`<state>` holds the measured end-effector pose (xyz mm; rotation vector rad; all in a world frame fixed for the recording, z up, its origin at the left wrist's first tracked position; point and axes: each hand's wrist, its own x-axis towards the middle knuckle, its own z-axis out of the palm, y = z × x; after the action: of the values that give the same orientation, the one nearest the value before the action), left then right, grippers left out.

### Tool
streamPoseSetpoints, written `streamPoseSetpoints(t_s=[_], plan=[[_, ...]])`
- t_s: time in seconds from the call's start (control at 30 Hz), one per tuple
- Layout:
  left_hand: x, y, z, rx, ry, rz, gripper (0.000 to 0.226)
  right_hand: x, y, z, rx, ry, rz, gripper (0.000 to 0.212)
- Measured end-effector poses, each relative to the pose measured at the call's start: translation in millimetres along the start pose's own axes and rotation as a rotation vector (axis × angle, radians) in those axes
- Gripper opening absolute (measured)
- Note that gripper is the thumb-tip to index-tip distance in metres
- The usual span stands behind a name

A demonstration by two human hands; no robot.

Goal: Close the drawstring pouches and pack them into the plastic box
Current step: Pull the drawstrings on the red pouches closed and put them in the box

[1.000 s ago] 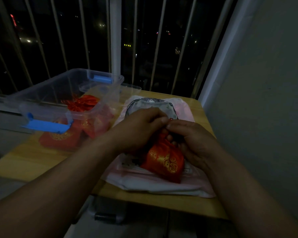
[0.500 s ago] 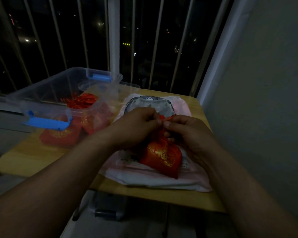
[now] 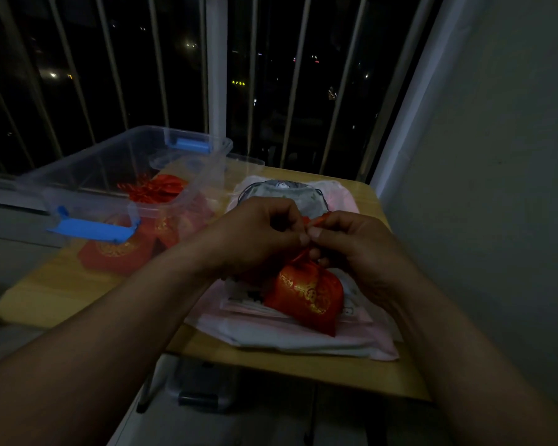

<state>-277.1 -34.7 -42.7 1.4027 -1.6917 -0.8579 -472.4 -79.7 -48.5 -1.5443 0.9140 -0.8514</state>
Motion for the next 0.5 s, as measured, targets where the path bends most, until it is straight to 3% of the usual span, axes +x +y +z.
streamPoseSetpoints(t_s=[0.23, 0.5], plan=[[-0.7, -3.5, 2.7, 0.131, -0.001, 0.053, 0.003, -2.2, -0.2, 0.5, -0.150, -0.010, -0.089, 0.011], [0.7, -4.7, 6.2, 0.323, 0.041, 0.097, 0.014, -1.6, 3.2, 6.0, -0.285, 0.057, -0.177, 0.011]])
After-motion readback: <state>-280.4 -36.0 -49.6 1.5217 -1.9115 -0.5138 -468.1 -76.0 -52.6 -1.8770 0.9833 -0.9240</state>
